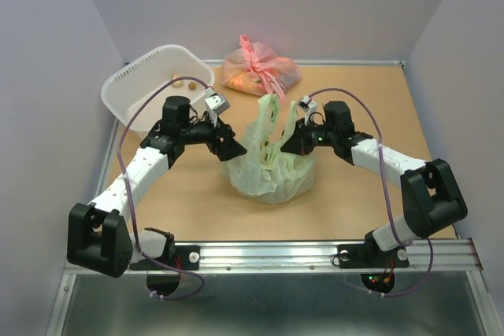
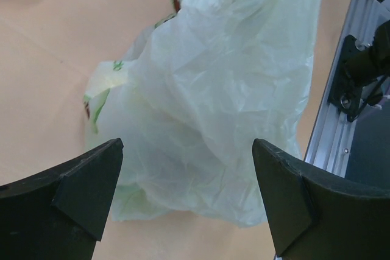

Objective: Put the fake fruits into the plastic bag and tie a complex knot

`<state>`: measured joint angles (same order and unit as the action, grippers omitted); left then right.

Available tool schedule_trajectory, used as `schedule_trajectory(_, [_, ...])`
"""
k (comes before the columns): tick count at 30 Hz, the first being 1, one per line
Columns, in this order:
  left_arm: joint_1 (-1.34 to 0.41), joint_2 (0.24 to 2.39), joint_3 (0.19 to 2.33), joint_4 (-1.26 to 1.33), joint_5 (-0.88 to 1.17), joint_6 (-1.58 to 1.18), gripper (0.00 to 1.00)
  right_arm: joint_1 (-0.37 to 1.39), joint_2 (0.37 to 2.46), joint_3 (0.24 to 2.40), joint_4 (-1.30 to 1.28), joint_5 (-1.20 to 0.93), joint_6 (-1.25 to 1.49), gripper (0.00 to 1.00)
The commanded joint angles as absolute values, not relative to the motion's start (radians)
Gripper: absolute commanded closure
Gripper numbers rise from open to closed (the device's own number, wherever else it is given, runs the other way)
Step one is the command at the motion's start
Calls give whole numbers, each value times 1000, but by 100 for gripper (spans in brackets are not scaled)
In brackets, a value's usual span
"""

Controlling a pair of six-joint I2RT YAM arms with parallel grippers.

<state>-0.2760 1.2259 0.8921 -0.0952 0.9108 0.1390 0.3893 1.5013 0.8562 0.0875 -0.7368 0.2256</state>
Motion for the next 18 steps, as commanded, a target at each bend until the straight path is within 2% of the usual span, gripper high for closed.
schedule_trajectory(1, [-353, 1256, 897, 99, 974, 94, 1, 410, 1514, 922, 83, -767, 169, 100])
schedule_trajectory(8, [-406, 1365, 910, 242, 873, 92, 1, 423, 1509, 922, 84, -805, 108, 100])
schedule_trajectory(18, [-495, 1483, 948, 348, 965, 95, 1, 446, 1535, 963, 86, -859, 66, 100])
